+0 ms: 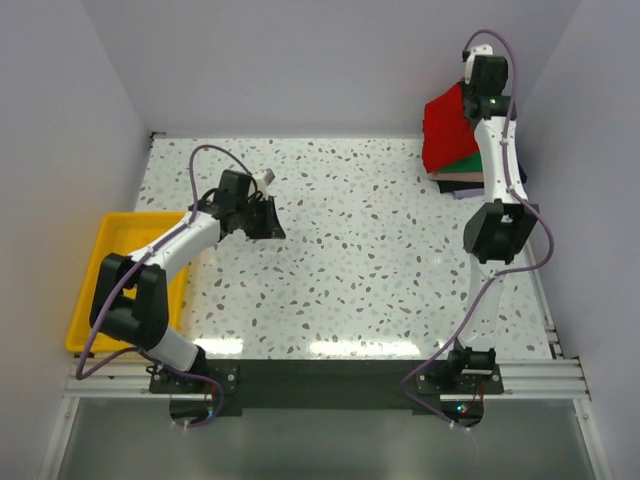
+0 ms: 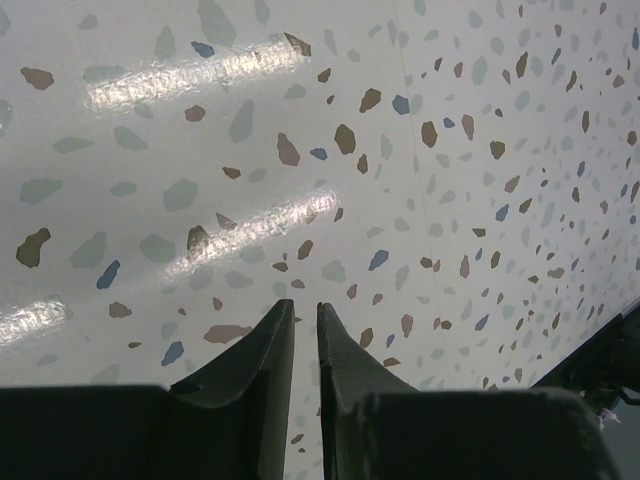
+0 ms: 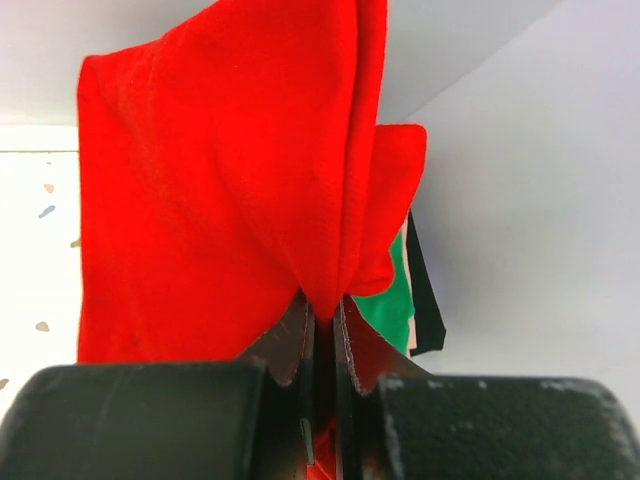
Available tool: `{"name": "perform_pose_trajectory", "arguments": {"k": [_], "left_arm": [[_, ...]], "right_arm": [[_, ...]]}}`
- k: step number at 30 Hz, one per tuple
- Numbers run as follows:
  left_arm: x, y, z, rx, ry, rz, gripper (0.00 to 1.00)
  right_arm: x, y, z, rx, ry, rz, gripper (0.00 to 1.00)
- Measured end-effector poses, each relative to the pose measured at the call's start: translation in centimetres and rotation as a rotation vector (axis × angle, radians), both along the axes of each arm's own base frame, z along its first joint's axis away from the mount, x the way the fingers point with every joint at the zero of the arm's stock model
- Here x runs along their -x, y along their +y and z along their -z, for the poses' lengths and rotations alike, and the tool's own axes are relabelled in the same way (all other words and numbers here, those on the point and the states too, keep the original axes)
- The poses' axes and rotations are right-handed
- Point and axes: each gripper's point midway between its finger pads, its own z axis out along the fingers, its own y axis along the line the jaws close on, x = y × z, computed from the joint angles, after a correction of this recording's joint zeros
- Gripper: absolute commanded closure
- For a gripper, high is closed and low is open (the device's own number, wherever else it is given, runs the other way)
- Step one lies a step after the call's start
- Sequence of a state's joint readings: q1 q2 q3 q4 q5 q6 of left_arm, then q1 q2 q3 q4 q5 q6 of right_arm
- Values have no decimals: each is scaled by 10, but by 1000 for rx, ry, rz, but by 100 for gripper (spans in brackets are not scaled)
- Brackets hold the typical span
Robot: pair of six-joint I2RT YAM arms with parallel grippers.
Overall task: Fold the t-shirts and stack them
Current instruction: Neatly place the folded tshirt to the corner, then reset both grippers
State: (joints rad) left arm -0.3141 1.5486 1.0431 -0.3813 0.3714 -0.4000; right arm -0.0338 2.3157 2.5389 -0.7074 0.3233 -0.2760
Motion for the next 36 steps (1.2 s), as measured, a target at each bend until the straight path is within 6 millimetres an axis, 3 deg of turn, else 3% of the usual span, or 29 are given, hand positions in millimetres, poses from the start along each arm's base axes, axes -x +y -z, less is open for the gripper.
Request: {"name": "perform_pose_trajectory", "arguments": {"k": [14,15,17,18,20,21,28,32,36], "left_arm": [[4,-2,9,5,31,12,80],[4,-2,9,6,32,12,80],[4,-2,9,7,33,14,80],[4,-2,9,9,34,15,79],[5,-3,9,13,33,18,78],[5,-4,8,15,33,19,78],[5,-6,7,27,32,28,76],[4,-6,4,31,20,29,75],[4,-6,-6,40,-8,29,73]], "right_arm": [[4,-50,34,-91,14,112,100],[3,-53,37,-97,14,122,93],[3,-63,49,-118,18,153,63],[4,-67,56,-124,25,167,42],[6,-74,64,-141,30,196,21],[7,-77,69,-153,32,213,2],[11,-77,77,-232,17,261,1],[17,-66,73,-304,4,264,1],[40,-41,61,-419,-13,246,1]]}}
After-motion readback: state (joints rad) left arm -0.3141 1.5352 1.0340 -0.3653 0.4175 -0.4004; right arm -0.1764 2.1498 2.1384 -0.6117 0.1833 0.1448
